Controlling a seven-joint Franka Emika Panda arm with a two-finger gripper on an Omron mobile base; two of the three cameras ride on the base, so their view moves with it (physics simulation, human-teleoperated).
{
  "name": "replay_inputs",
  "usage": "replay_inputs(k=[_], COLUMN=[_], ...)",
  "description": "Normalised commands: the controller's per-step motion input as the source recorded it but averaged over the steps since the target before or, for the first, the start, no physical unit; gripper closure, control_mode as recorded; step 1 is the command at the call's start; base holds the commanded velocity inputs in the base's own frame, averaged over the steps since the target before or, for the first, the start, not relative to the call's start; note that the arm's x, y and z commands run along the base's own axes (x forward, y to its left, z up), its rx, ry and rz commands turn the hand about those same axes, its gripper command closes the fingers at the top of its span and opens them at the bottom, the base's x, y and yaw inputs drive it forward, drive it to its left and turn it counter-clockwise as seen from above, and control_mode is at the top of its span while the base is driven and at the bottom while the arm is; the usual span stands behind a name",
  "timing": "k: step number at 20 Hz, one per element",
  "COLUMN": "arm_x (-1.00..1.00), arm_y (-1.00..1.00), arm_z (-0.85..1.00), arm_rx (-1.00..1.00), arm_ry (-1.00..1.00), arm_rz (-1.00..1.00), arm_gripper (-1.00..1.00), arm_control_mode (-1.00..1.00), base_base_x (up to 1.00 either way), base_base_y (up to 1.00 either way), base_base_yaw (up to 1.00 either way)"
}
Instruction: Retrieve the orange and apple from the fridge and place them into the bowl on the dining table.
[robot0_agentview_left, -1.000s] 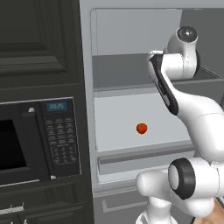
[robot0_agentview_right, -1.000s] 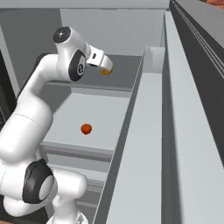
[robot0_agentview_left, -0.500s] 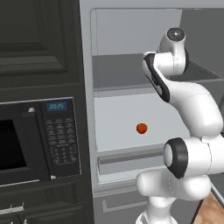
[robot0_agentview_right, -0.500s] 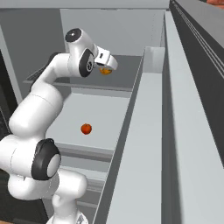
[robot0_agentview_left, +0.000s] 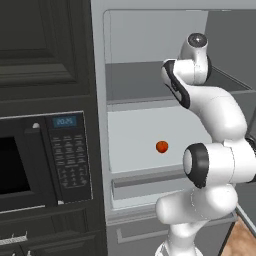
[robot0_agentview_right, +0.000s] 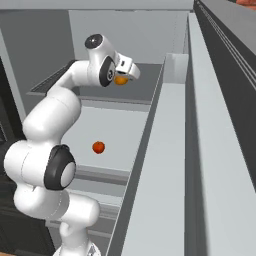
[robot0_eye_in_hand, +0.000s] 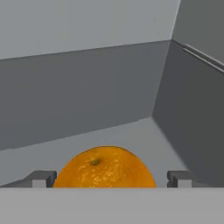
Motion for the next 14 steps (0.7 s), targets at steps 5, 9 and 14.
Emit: replay_inputs(k=[5,9,14], arm_x=[0.02,-0.04,0.00], arm_y=[0.00,0.00,0.00], arm_z=[-0.25,-0.23,-0.27], arm_rx=[-0.03,-0.02,-0.02], arm_ry=[0.03,0.05,0.06], arm_rz=[0.00,0.00,-0.01], arm_gripper=[-1.00,-1.00,-1.00], arm_control_mode=[-1.00,-1.00,-1.00], base_base_x=[0.00,0.00,0.00], base_base_y=[0.00,0.00,0.00], base_base_yaw=[0.00,0.00,0.00])
